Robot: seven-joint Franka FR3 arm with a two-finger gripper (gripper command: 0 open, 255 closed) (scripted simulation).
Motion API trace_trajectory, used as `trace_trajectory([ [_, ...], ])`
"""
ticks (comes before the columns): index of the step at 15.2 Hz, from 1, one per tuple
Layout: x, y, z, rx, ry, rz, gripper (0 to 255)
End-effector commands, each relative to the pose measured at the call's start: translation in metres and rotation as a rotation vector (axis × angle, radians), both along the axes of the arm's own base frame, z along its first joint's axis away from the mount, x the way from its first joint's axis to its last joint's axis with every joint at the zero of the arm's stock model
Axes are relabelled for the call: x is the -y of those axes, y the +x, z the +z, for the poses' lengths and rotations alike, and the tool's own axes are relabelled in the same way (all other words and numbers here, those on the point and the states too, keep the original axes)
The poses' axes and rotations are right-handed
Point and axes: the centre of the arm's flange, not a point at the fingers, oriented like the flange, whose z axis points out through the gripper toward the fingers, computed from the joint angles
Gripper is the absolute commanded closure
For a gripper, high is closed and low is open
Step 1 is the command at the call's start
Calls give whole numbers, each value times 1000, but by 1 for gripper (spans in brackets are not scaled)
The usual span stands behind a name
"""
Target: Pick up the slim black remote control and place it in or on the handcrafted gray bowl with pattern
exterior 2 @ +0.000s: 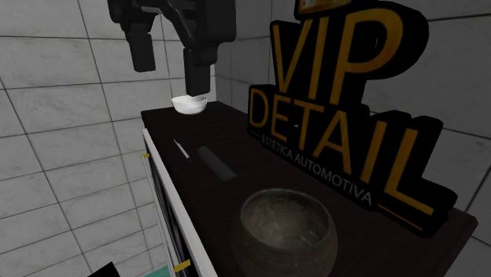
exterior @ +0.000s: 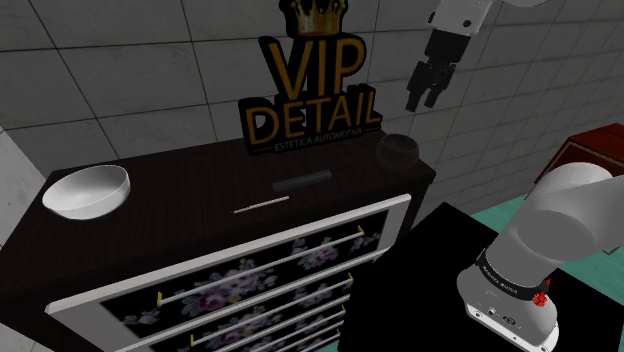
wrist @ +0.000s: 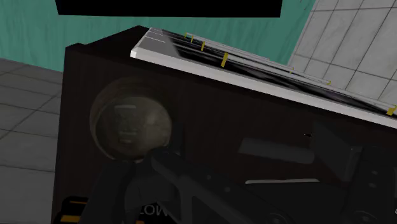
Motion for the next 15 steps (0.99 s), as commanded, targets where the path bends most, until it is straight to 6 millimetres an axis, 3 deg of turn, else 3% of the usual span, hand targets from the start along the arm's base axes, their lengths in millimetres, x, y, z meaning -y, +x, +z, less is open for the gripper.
trace_trajectory([
  [1,0,0,0,0,0,0,0],
  [8,-38,73,-49,26,-56,282,0],
  [15,-92,134,-99,52,-111,564,0],
])
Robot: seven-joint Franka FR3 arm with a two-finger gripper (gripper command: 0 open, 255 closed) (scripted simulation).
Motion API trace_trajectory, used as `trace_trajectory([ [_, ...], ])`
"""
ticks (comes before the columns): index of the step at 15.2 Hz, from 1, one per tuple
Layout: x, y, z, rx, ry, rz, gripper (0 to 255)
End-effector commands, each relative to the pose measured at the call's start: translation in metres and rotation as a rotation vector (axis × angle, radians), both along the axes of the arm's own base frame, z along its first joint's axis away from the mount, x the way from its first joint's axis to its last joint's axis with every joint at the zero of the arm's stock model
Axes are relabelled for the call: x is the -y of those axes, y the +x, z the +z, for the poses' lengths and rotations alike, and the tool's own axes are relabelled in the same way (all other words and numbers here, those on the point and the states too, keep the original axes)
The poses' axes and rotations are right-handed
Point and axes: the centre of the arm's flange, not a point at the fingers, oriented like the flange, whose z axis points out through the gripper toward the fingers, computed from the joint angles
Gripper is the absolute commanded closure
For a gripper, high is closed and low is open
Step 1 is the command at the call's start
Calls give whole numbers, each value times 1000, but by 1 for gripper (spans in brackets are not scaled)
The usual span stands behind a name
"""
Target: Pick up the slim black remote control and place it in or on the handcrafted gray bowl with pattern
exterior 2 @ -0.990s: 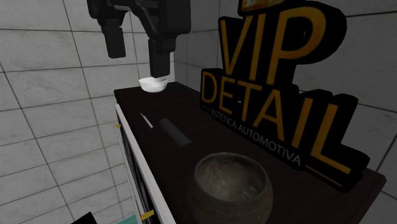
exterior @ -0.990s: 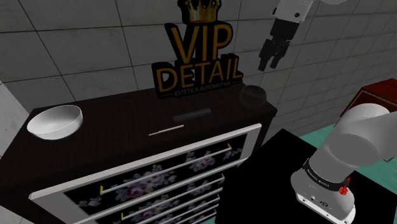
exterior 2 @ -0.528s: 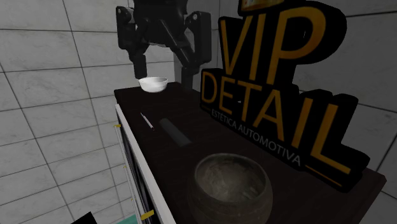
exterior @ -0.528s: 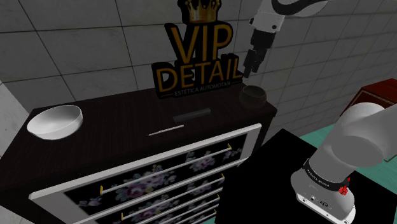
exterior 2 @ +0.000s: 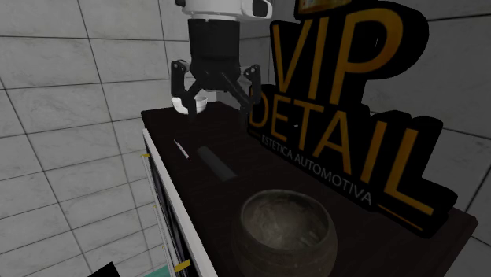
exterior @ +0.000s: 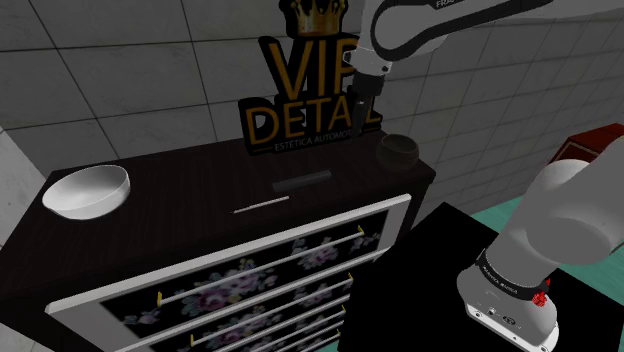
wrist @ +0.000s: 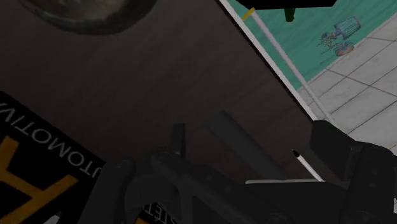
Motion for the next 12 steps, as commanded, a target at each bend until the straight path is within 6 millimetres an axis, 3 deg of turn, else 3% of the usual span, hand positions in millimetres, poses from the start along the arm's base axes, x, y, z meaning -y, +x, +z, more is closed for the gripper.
trace_trajectory([
  [1,-16,17,-15,9,-16,84,0],
  [12,-126,75,-99,50,-103,527,0],
])
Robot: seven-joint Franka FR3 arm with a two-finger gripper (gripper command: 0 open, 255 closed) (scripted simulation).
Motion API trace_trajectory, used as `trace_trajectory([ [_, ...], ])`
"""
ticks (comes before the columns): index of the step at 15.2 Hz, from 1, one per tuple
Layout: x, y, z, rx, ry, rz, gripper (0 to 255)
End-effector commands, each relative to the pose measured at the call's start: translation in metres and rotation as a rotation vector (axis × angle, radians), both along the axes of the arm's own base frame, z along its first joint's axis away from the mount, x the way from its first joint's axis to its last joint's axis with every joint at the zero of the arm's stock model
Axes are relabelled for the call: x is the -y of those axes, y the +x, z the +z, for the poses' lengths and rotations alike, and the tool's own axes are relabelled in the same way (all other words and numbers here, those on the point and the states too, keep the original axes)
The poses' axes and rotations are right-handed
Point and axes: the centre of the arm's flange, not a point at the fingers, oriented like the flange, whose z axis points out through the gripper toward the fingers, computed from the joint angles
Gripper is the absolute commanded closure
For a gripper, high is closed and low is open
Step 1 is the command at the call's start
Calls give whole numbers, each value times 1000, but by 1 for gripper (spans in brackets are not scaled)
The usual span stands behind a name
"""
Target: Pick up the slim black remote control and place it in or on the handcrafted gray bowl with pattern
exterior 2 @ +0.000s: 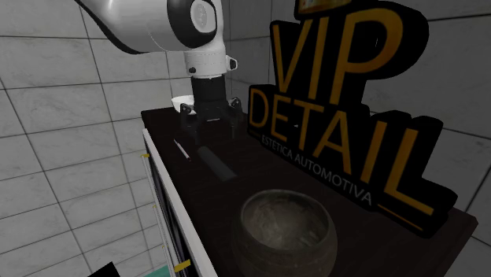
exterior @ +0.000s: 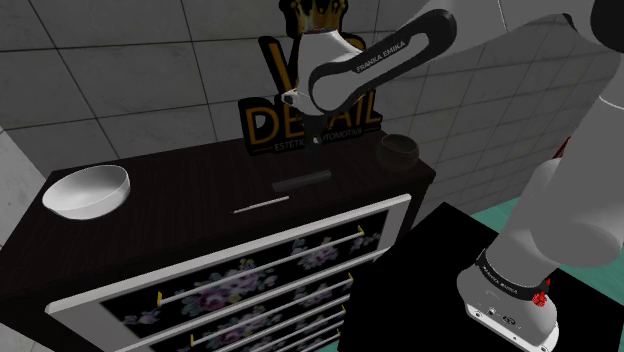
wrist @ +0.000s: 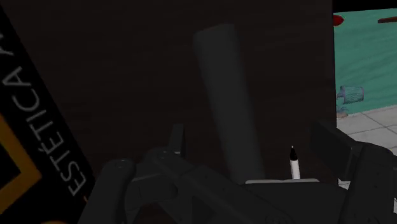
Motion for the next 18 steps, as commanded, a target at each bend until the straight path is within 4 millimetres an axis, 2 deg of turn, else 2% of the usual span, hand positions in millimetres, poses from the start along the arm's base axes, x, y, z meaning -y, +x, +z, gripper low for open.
trace_trajectory([
  [1,-22,7,-16,8,-15,83,0],
  [3,-44,11,-32,16,-31,164,0],
  [11,-45,15,-73,16,-33,171,0],
  [18,-45,15,-73,16,-33,171,0],
])
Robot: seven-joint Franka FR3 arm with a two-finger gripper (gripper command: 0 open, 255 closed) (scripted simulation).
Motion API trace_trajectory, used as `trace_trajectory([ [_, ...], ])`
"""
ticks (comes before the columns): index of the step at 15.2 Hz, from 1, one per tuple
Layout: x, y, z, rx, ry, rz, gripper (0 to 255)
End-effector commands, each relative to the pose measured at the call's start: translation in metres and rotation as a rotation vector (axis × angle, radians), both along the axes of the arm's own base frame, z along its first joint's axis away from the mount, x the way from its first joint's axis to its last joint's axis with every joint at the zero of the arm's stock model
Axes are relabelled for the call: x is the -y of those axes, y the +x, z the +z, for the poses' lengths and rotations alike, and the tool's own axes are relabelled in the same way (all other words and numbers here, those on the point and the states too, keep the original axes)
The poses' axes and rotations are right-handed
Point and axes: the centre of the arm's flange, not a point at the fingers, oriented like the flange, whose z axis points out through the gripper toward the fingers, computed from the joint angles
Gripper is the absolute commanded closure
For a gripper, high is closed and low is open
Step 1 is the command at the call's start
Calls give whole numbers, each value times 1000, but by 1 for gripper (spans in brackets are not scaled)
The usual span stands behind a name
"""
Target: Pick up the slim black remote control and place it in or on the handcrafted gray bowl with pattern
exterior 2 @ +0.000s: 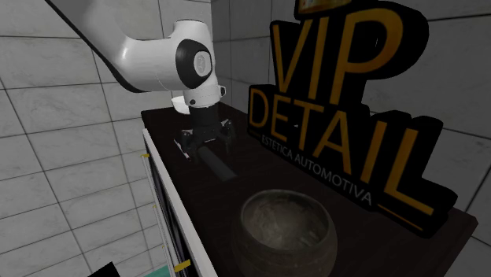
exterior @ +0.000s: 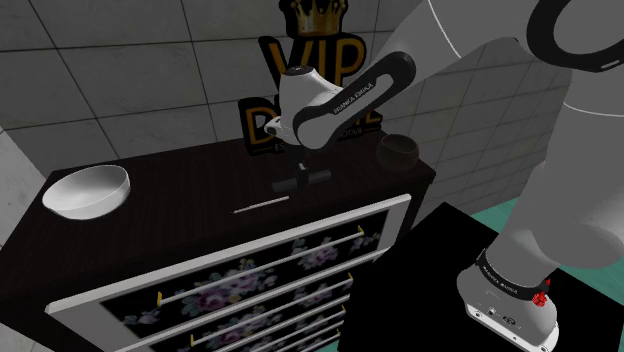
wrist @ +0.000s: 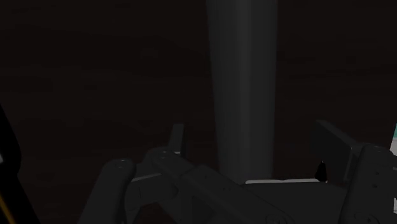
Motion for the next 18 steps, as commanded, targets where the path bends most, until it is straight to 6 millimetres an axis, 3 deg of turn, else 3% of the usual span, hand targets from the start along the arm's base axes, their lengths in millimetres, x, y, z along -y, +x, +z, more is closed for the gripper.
trace_trajectory([
  [1,0,0,0,0,0,0,0],
  [2,0,0,0,0,0,0,255],
  [11,0,0,0,0,0,0,255],
  [18,0,0,37,0,0,0,255],
])
